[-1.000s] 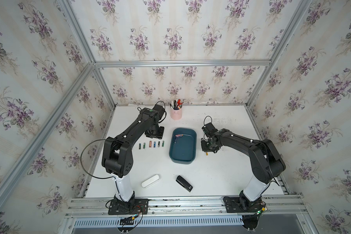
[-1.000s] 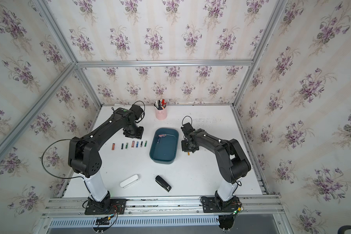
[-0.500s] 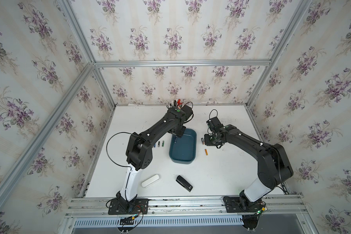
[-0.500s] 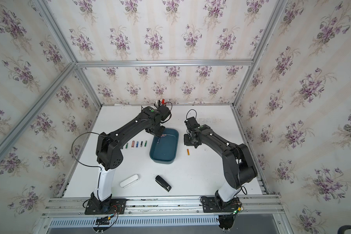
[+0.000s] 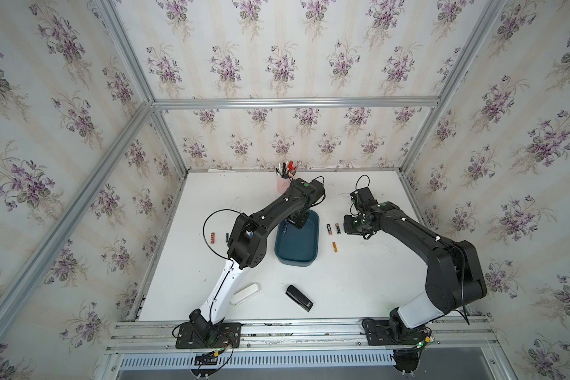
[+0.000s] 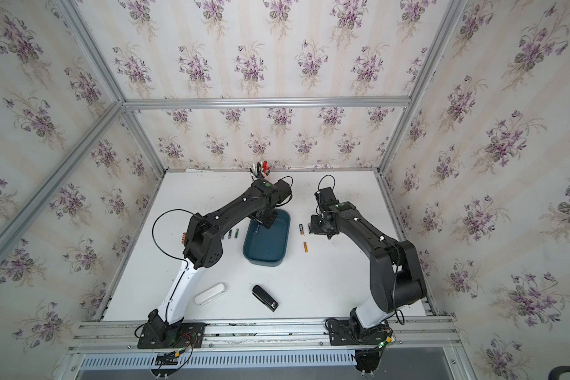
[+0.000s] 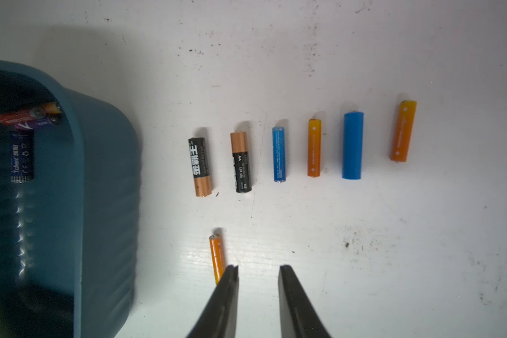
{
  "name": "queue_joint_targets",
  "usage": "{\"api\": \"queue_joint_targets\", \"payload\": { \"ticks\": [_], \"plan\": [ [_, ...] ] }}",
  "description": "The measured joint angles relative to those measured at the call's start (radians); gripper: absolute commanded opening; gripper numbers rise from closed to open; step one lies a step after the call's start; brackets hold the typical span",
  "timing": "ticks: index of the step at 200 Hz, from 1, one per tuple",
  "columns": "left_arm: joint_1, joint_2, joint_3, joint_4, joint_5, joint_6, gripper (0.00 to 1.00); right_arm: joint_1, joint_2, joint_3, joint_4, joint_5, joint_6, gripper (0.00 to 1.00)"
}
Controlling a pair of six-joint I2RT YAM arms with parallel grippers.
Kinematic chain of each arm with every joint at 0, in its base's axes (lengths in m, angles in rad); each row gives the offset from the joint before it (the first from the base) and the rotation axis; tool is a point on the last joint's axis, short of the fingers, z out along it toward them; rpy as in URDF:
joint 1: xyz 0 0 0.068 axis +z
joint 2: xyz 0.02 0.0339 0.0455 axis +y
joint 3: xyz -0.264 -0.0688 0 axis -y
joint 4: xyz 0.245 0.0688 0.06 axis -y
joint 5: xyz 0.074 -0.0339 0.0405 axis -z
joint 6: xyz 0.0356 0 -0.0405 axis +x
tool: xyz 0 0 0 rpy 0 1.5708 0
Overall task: Take the batteries out of the storage box
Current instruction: Pick up the battery from the storage box.
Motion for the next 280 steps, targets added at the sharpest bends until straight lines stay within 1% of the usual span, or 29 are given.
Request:
{"api": "queue_joint_targets", "payload": {
  "ticks": [98,171,247,280],
  "plan": [
    [-0.001,0.077,0.032,0.0,0.011,0.001,0.61,-0.018,0.002,-0.014,0.002,-0.014,-0.01,0.29],
    [0.0,0.103,0.034,0.001,0.019,0.001,0.61,-0.034,-0.004,-0.027,0.001,-0.021,-0.026,0.29],
    [0.014,0.093,-0.017,0.066,0.063,-0.016,0.61,-0.04,-0.005,-0.026,0.0,-0.022,-0.029,0.28],
    [0.018,0.076,-0.048,0.087,0.085,-0.018,0.58,-0.04,-0.005,-0.026,0.0,-0.022,-0.029,0.28]
  ]
}}
